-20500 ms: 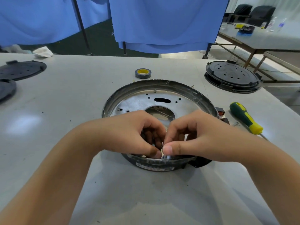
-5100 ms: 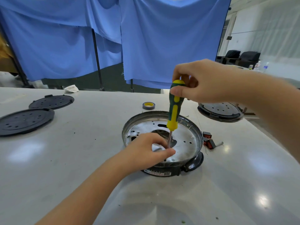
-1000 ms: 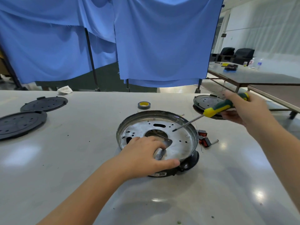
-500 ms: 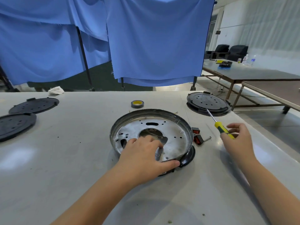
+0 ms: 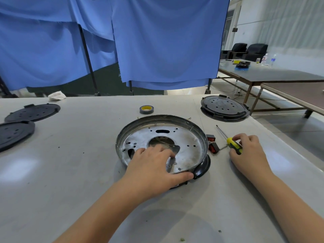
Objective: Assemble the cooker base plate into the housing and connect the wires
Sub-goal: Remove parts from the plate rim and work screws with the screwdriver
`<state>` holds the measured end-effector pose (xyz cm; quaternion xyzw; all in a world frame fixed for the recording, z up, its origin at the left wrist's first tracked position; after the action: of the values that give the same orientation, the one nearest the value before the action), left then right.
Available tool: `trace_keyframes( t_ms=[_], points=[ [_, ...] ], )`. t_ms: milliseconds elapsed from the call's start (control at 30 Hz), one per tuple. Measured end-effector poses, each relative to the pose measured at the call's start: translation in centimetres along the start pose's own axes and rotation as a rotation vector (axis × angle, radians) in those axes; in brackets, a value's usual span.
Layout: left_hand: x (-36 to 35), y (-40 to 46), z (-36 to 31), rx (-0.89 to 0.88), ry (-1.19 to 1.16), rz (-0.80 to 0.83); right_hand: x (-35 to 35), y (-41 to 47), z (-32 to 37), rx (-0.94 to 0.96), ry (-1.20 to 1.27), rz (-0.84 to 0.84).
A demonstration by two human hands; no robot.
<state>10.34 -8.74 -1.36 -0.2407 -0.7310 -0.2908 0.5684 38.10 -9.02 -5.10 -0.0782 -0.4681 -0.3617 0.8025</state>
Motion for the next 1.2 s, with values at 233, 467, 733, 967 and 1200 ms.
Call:
trace_keyframes(
  t_ms=[233, 467, 733, 967, 1200],
  points=[
    [-0.1, -0.1, -0.3, 0.021, 0.014, -0.006, -0.7, 1.1, 1.6, 0.233, -0.337, -0.004],
    [-0.5, 0.5, -1.0, 0.071, 0.021, -0.033, -1.4, 1.8, 3.2, 0.243, -0.474, 0.090],
    [-0.8, 0.8, -1.0, 0.071, 0.052, -0.045, -1.7, 2.5, 4.0, 0.220, -0.398, 0.080],
    [-0.9, 0.9, -0.8, 0.062, 0.049, -0.055, -1.8, 2.5, 3.3, 0.207, -0.340, 0.036],
    [-0.8, 0.9, -0.8, 0.075, 0.042, -0.062, -1.2, 3.2, 2.9, 0.135, -0.231, 0.093]
  ],
)
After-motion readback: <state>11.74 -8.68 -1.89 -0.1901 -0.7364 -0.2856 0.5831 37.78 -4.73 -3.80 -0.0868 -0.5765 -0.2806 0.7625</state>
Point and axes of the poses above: each hand's wrist, its own y-axis towards the middle knuckle, its own x-axis out of the back of the hand, z = x × y, the point moved 1 cm from there along y, towards the middle knuckle, and after that the axes turned 14 degrees about -x, right-handed, at the moved point
